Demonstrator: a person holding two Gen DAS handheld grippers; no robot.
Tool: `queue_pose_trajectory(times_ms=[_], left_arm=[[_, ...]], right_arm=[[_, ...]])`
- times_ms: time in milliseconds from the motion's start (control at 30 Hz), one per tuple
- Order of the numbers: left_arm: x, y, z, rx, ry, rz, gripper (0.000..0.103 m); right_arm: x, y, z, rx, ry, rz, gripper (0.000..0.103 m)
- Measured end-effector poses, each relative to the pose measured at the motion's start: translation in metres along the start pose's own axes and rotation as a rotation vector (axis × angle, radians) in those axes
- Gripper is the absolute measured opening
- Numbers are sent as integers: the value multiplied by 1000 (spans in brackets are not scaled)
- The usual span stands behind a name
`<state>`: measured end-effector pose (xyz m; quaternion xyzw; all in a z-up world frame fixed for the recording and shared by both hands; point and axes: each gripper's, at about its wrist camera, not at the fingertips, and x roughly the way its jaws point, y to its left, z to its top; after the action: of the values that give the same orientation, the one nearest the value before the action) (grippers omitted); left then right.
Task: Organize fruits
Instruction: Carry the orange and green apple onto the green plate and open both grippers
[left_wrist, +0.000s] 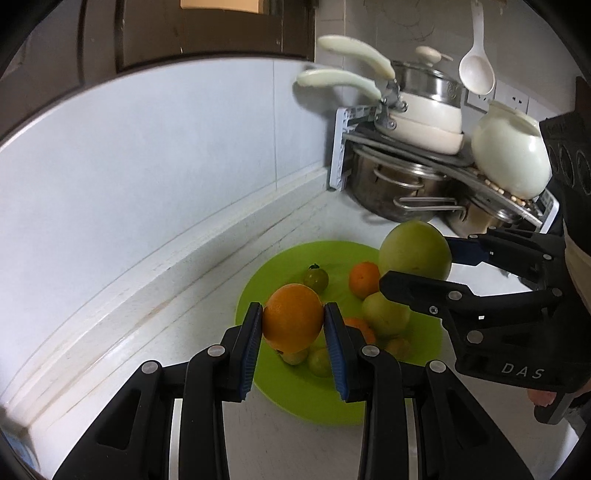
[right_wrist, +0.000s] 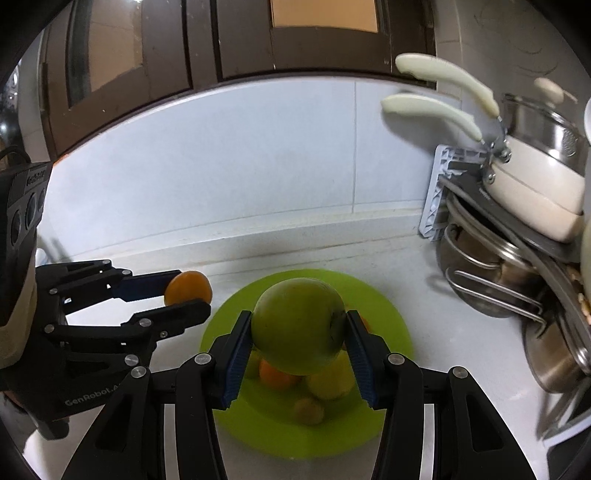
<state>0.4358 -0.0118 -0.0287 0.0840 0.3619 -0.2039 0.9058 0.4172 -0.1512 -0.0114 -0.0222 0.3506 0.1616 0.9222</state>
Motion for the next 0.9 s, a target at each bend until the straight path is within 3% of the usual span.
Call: queue_pose_trajectory(times_ms=[467,633,900], left_arm=[[48,3,-2,8,60,-46,34],[45,-1,-4,26,43,-29,45],[22,4,-9,-30,21,20,46]], right_arm=[[43,-14,1,33,53,16,50],[46,-18,1,57,65,38,51],[23,-11,-1,28,15,-8,53]])
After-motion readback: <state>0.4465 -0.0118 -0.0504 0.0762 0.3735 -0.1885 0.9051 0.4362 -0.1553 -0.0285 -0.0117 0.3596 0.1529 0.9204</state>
